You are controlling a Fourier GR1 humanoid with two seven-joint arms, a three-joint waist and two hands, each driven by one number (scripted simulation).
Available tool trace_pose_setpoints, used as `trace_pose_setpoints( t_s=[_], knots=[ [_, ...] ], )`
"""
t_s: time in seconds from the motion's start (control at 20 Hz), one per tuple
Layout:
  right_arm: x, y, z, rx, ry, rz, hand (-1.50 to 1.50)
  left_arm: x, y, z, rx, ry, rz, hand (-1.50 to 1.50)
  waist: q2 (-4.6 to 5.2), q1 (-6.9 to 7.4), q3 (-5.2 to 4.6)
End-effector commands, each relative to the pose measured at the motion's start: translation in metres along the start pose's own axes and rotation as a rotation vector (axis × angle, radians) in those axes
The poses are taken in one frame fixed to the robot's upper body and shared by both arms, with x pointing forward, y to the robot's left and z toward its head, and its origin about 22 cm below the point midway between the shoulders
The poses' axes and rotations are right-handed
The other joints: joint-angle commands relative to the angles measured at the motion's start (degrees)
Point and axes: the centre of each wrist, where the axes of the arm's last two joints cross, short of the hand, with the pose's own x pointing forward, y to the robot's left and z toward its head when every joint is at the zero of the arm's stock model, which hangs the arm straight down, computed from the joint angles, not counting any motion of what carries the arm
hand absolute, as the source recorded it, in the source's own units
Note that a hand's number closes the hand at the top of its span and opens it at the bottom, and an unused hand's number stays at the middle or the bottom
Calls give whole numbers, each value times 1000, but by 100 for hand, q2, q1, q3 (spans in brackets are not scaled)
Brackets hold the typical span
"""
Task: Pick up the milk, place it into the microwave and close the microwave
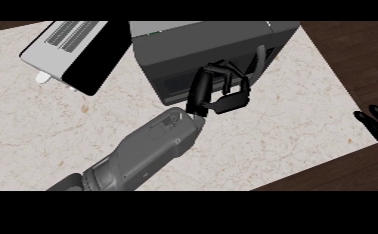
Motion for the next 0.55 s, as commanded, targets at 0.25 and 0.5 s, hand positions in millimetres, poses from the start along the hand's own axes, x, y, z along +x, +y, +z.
trace_pose_setpoints(
  t_s=[0.25,0.5],
  knots=[
    [6,1,-2,26,-3,-8,-150,-2,19,-23,129,13,-31,150,99,-48,-5],
    [9,2,-4,38,5,-11,-150,-1,18,-25,134,-5,-35,150,102,-61,-9]
  ],
)
